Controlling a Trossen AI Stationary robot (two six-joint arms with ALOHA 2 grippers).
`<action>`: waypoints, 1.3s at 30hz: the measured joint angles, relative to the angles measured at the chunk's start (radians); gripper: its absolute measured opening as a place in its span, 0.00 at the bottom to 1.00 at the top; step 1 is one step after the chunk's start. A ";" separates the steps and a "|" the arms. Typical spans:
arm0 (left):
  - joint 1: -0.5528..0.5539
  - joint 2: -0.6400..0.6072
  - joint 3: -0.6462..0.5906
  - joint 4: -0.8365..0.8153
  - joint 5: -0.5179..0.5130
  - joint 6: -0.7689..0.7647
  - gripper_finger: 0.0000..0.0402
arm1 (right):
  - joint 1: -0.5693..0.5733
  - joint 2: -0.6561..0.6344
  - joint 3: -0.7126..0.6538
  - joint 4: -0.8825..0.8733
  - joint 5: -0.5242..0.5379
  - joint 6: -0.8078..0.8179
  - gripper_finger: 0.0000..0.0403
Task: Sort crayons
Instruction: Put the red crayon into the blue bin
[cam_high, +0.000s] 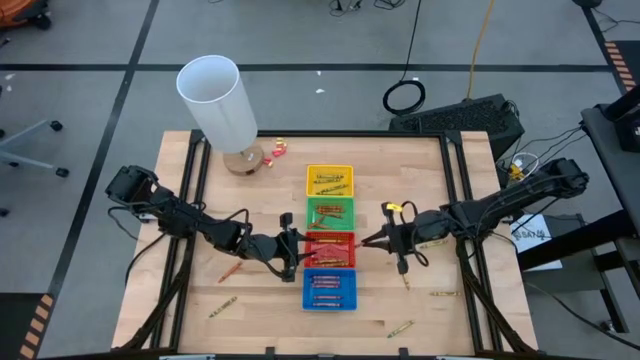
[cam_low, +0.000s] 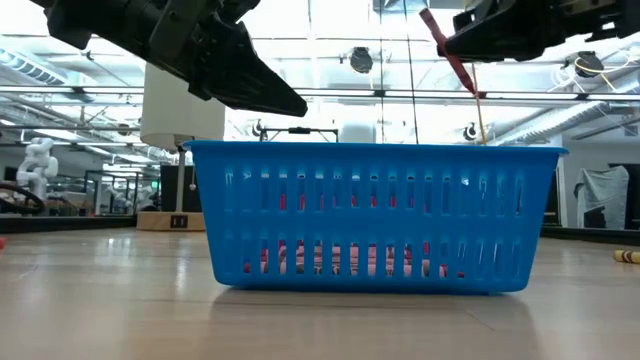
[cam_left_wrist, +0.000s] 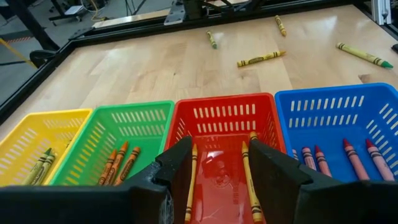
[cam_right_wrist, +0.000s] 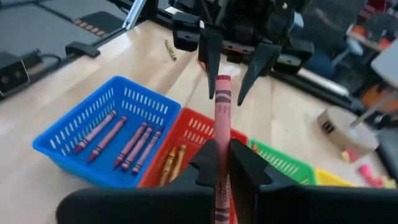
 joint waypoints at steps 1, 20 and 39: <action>0.000 0.000 0.000 0.000 0.000 0.000 0.39 | 0.000 0.000 0.000 0.003 0.000 -0.027 0.02; 0.000 0.000 0.000 0.000 -0.010 0.004 0.39 | -0.001 0.000 0.000 0.005 0.000 -0.478 0.02; 0.001 0.000 0.000 0.001 -0.020 -0.001 0.39 | -0.001 0.000 0.000 0.005 -0.005 -0.472 0.02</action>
